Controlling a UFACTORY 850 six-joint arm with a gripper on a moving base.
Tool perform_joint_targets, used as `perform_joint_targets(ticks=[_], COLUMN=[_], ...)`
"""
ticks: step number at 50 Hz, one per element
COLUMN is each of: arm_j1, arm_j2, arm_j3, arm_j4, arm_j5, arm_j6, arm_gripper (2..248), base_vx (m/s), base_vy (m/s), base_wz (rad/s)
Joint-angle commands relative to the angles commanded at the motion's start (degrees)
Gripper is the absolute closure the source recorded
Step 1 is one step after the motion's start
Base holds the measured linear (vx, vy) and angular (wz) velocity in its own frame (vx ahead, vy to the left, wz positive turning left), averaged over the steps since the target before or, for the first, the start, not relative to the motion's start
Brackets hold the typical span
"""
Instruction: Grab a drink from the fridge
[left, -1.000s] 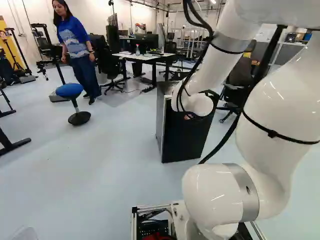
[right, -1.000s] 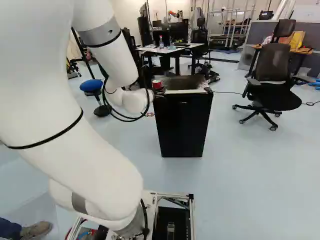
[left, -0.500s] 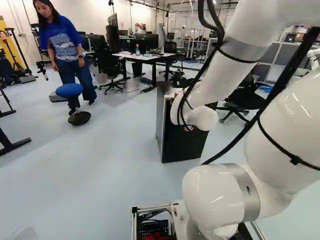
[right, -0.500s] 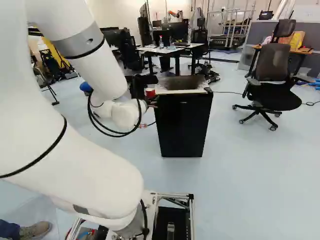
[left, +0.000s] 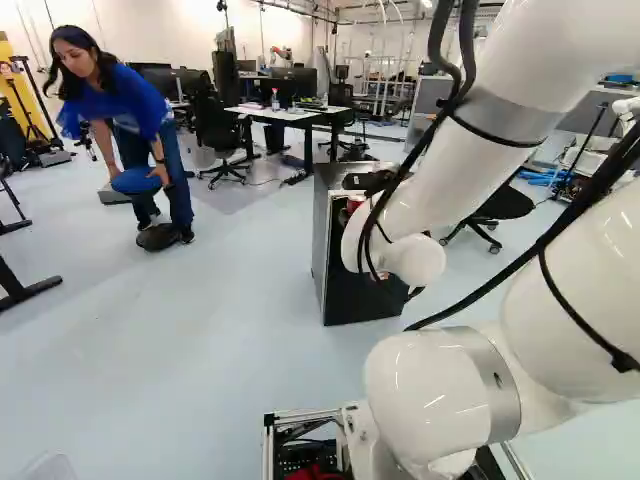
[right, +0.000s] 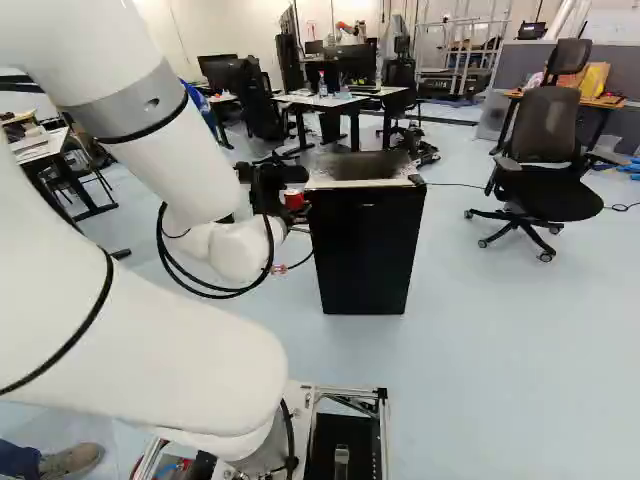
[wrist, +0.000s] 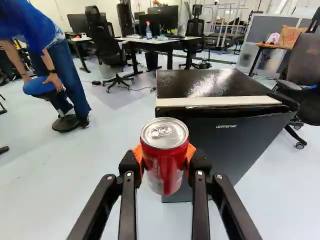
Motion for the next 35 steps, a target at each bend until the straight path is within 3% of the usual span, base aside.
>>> perform_joint_targets(ticks=[35], arm_j1=[0.48], arm_j2=[1.50], arm_j3=[1.81], arm_j4=[0.15], arm_j5=[0.05], arm_j6=[0.00], arm_gripper=[150], base_vx=[0.000], base_vy=[0.000], base_wz=[0.000])
